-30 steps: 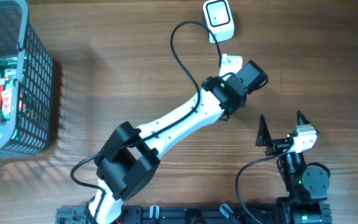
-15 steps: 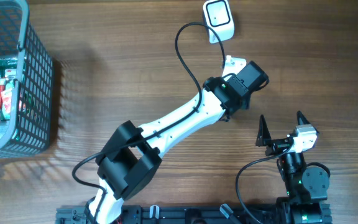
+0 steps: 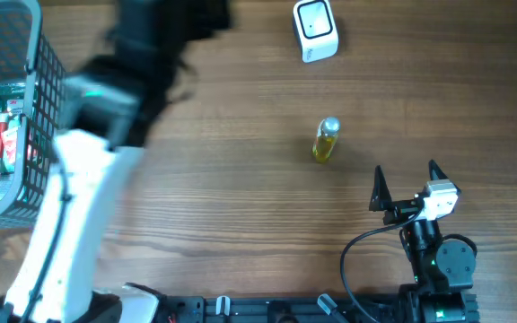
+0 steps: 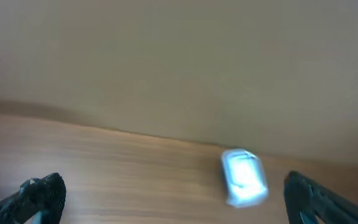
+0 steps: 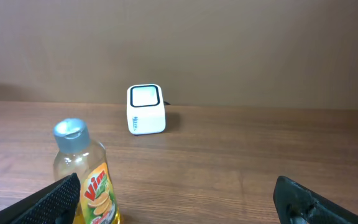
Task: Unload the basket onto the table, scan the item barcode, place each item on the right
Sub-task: 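Return the left gripper to the basket and grasp the red-white box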
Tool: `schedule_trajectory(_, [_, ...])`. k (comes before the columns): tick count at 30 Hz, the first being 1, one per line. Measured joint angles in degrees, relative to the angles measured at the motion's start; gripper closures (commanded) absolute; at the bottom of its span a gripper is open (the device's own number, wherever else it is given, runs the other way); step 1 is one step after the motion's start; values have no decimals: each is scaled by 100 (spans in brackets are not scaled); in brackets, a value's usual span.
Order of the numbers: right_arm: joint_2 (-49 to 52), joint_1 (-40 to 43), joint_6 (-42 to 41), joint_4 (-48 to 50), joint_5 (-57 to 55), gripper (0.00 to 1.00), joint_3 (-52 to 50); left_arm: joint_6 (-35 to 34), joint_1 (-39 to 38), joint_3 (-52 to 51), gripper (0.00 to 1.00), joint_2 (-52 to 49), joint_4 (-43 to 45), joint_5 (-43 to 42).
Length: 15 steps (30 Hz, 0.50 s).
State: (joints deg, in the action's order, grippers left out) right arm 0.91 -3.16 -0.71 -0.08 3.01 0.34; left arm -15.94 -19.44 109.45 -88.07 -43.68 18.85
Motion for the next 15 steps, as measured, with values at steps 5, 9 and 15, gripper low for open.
schedule_trajectory(5, [0, 0, 0, 0, 0, 0, 0, 0, 2339, 0, 0, 181, -765, 72])
schedule_trajectory(9, [0, 0, 0, 0, 0, 0, 0, -2, 3751, 0, 0, 175, -1423, 39])
schedule_trajectory(15, [0, 0, 0, -2, 0, 1, 0, 24, 5311, 7, 0, -337, -2216, -887])
